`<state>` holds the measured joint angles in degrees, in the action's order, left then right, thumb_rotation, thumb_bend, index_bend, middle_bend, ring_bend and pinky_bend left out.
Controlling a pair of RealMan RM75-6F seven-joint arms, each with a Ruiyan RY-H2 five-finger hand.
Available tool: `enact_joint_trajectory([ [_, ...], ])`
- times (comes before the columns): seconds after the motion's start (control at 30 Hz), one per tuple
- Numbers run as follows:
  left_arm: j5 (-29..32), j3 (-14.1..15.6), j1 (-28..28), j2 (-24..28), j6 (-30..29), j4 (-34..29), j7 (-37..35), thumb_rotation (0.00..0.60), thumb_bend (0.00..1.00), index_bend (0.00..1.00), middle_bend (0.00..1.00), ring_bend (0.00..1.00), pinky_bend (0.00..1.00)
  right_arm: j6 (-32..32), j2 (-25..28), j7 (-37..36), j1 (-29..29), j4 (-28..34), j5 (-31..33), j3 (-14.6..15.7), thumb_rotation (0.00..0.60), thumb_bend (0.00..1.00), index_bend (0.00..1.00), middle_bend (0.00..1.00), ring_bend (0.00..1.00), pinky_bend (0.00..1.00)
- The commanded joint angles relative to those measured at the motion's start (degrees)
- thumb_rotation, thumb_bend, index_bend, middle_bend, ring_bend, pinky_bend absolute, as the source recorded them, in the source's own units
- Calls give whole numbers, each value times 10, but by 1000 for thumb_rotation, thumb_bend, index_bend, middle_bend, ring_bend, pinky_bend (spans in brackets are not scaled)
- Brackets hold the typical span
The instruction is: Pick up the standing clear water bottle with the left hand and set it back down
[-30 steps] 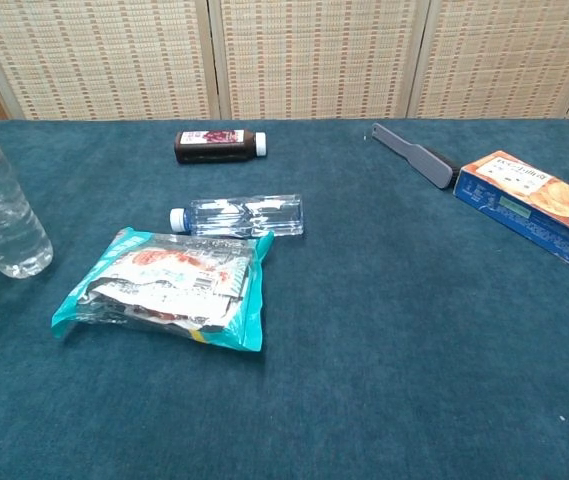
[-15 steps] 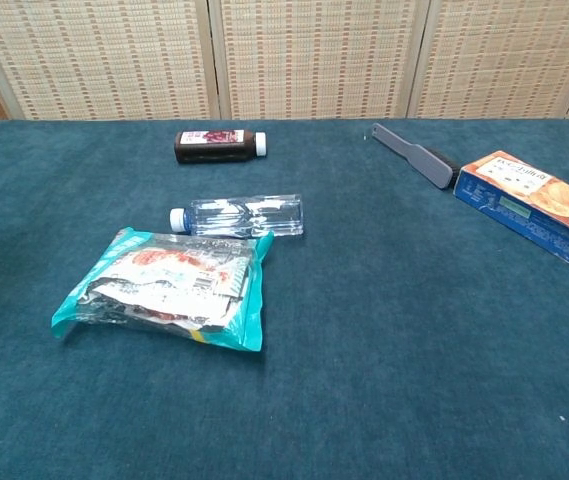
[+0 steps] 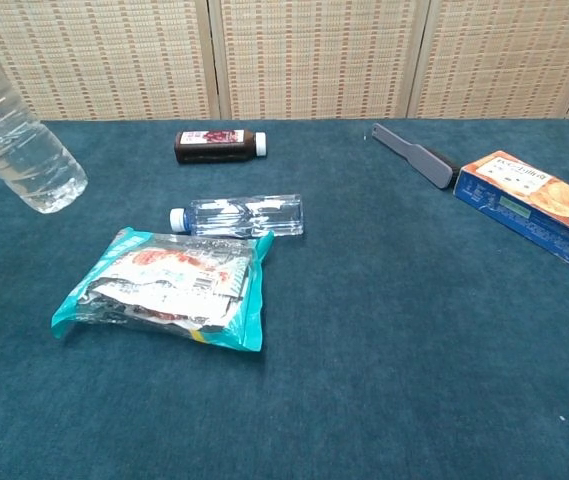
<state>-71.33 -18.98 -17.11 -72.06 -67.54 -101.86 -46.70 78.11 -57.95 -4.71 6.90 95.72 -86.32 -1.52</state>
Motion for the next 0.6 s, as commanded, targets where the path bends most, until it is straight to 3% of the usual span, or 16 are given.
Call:
enact_joint_trajectory([
  [0.03, 16, 10, -1, -18, -73, 46, 319, 600, 518, 484, 544, 461, 362, -1, 0, 0, 0, 0, 1, 0, 600, 165, 0, 35, 0, 262],
  [0.17, -24, 24, -16, -79, -170, 159, 532, 600, 533, 497, 547, 464, 374, -3, -1, 2, 2, 0, 2, 0, 600, 166, 0, 35, 0, 262],
  [0.27, -52, 33, -22, -103, -201, 213, 581, 600, 541, 498, 547, 465, 386, -5, -1, 4, 2, 0, 3, 1, 600, 165, 0, 35, 0, 262],
  [0.43, -40, 34, -19, -108, -187, 197, 546, 600, 541, 498, 546, 464, 397, -3, -1, 6, 2, 1, 3, 0, 600, 166, 0, 35, 0, 262],
  [0.6, 2, 27, -9, -75, -124, 95, 430, 600, 541, 498, 545, 464, 397, 7, -5, 8, -2, -1, 5, -3, 600, 165, 0, 35, 0, 262],
])
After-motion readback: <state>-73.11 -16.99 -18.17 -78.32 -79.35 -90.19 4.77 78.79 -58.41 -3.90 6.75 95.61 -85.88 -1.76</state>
